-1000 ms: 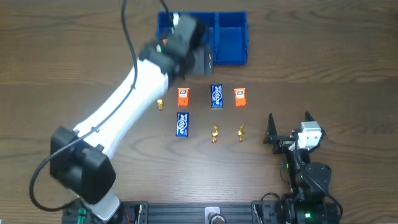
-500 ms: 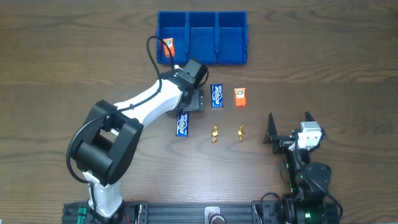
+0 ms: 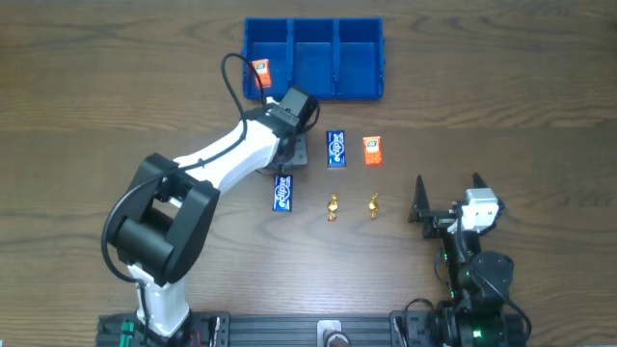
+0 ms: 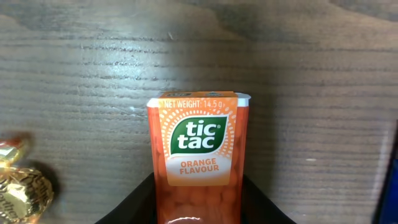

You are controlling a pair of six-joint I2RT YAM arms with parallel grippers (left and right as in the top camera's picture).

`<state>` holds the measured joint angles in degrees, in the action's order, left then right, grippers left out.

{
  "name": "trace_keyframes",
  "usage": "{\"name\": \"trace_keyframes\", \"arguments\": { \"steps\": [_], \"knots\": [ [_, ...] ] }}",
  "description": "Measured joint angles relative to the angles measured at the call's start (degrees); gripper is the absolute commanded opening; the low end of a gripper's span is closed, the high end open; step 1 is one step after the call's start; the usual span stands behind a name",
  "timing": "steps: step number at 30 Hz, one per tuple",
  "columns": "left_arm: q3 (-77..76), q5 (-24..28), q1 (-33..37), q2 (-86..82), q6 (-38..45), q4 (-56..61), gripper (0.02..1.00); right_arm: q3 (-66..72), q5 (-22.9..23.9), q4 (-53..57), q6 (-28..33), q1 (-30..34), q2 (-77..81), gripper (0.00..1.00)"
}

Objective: Sort Candies Into Trays

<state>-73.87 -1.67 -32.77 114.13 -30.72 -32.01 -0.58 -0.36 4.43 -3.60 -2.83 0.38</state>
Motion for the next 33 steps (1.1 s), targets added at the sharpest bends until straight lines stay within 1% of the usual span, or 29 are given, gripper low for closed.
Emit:
{"name": "trace_keyframes", "arguments": {
  "steps": [2, 4, 5, 7, 9, 11, 13, 19, 21, 22, 24, 25, 29, 31, 33],
  "knots": [
    [-3.48, -0.68, 0.0, -0.44, -0.37, -1.92, 0.325, 0.0, 0.0, 0.0, 0.0, 0.0, 0.0, 0.998],
    [-12.11, -4.33, 0.11, -1.95, -0.28, -8.13, 0.334, 0.0, 0.0, -0.02, 0.0, 0.0, -0.02, 0.998],
    [-16.09, -5.46, 0.44, -2.71, 0.52, -9.27, 0.332, 0.0, 0.0, 0.04, 0.0, 0.0, 0.0, 0.998],
    [-28.35, -7.65, 3.02, -3.8, 3.19, -7.58, 0.332, 0.0, 0.0, 0.0, 0.0, 0.0, -0.02, 0.998],
    [-31.74, -8.59, 6.58, -5.68, 4.74, -5.66, 0.334, 0.0, 0.0, 0.0, 0.0, 0.0, -0.02, 0.998],
    [-32.35, -8.57, 10.54, -4.63, 6.12, -4.35, 0.334, 0.0, 0.0, 0.0, 0.0, 0.0, -0.02, 0.998],
    [-32.35, -8.11, 12.39, -1.81, 7.23, -3.8, 0.334, 0.0, 0.0, 0.0, 0.0, 0.0, -0.02, 0.998],
    [-31.85, -4.66, 13.16, 8.46, 12.0, -1.05, 0.371, 0.0, 0.0, 0.0, 0.0, 0.0, -0.02, 0.998],
    [-31.85, -4.17, 13.18, 9.07, 12.79, -1.03, 0.417, 0.0, 0.0, 0.0, 0.0, 0.0, -0.02, 0.998],
    [-31.85, -3.82, 13.18, 9.07, 12.83, -0.98, 0.524, 0.0, 0.0, 0.0, 0.0, 0.0, -0.02, 0.998],
    [-31.85, -3.15, 13.18, 9.11, 13.07, -0.92, 0.833, 0.0, 0.0, 0.0, 0.0, 0.0, -0.02, 0.998],
    [-31.85, -2.97, 13.18, 9.11, 13.22, -0.92, 0.849, 0.0, 0.0, 0.0, 0.0, 0.0, -0.02, 0.998],
    [-32.02, -2.14, 13.16, 9.11, 13.18, -2.05, 0.849, 0.0, 0.0, 0.0, 0.0, 0.0, -0.02, 0.998],
    [-33.99, -1.66, 12.52, 9.14, 12.74, -6.6, 0.851, 0.0, 0.0, -0.02, 0.0, 0.0, -0.02, 0.998],
    [-40.11, -2.19, 9.22, 9.09, 11.45, -11.85, 0.853, 0.0, 0.0, 0.0, 0.0, 0.0, -0.02, 0.998]
  ]
}}
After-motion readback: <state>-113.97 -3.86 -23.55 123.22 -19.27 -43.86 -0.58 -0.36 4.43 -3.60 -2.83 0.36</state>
